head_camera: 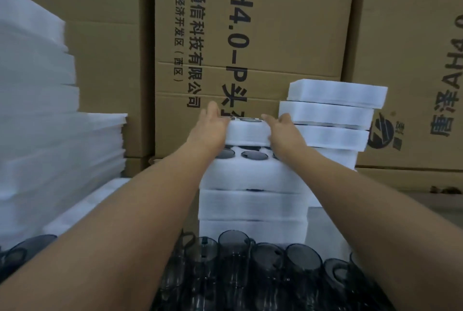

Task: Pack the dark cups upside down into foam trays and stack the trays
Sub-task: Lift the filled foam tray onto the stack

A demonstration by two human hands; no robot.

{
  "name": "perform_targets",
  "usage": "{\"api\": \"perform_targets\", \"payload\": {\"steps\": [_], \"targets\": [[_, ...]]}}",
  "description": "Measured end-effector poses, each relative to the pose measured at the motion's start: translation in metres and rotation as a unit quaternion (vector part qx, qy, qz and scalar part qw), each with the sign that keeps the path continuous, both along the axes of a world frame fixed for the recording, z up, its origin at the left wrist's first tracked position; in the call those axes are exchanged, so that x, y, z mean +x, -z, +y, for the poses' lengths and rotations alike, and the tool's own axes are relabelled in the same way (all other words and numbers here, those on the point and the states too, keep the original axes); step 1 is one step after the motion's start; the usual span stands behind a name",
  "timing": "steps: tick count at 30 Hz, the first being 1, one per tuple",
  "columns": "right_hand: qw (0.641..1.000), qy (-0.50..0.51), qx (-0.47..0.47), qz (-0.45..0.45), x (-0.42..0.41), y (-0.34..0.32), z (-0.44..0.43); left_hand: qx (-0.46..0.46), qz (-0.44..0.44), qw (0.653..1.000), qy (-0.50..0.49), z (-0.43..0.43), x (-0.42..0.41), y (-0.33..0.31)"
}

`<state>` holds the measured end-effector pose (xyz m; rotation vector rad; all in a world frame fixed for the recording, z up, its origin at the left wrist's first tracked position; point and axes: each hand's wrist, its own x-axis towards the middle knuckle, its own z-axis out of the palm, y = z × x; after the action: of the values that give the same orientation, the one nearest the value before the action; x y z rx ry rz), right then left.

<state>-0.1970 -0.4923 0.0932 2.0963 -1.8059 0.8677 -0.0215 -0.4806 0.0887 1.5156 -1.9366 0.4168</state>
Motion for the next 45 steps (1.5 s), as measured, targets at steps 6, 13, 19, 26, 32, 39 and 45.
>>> {"api": "perform_targets", "payload": {"steps": [6, 13, 19, 26, 32, 39, 45], "targets": [[0.999, 0.014, 0.040, 0.030, -0.006, 0.008, -0.003, 0.185, -0.002, 0.982, 0.027, -0.004, 0.012, 0.002], [0.968, -0.031, 0.238, 0.072, -0.003, 0.003, -0.001, 0.336, 0.100, 0.936, -0.009, -0.015, 0.013, 0.008], [0.973, -0.004, 0.154, 0.170, -0.005, 0.000, 0.009, 0.141, -0.011, 0.984, -0.107, 0.011, 0.017, 0.012], [0.990, 0.047, -0.098, -0.091, 0.024, 0.027, 0.094, 0.179, -0.054, 0.965, -0.183, 0.078, 0.073, -0.006], [0.973, -0.091, -0.035, -0.211, 0.011, 0.065, 0.246, 0.299, -0.095, 0.933, -0.179, 0.128, 0.109, 0.036], [0.968, -0.122, -0.200, -0.084, -0.022, 0.147, 0.339, 0.374, -0.070, 0.906, -0.188, 0.143, 0.126, 0.081], [0.962, -0.116, -0.236, -0.074, -0.027, 0.172, 0.318, 0.329, -0.072, 0.915, -0.222, 0.130, 0.131, 0.101]]}}
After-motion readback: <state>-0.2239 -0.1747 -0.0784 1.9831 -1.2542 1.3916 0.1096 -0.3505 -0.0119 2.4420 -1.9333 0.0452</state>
